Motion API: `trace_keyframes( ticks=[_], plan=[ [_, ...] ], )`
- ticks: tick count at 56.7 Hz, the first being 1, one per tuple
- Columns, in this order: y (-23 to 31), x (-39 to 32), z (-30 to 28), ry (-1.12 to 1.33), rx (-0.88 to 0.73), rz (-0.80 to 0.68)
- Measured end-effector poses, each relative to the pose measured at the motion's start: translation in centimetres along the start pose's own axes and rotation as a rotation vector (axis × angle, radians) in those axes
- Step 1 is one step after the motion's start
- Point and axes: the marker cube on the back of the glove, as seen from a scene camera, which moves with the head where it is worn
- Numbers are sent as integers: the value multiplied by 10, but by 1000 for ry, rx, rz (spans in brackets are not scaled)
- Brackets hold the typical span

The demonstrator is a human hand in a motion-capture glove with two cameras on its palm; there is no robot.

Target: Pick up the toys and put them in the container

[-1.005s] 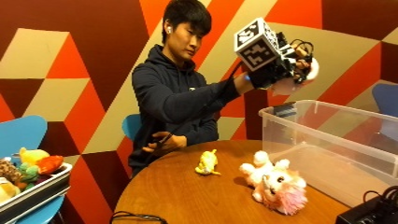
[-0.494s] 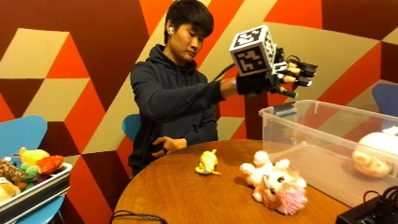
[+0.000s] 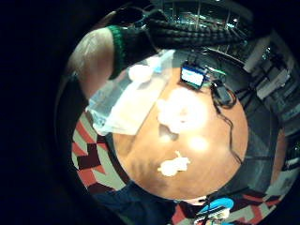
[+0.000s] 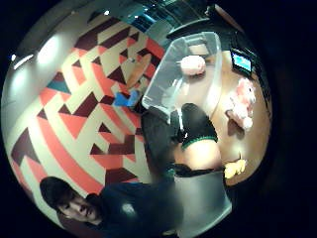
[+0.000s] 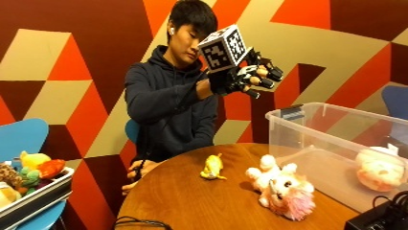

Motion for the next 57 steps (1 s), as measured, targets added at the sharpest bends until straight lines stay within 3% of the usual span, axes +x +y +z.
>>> trace_keyframes(
  ticks=[9, 22, 36, 57],
  plan=[
    [-25, 44, 32, 74, -34, 72],
    [-44, 115, 122, 145, -287, 266],
    [-44, 135, 192, 168, -462, 451],
    [-58, 146, 191, 381, -267, 421]
  ],
)
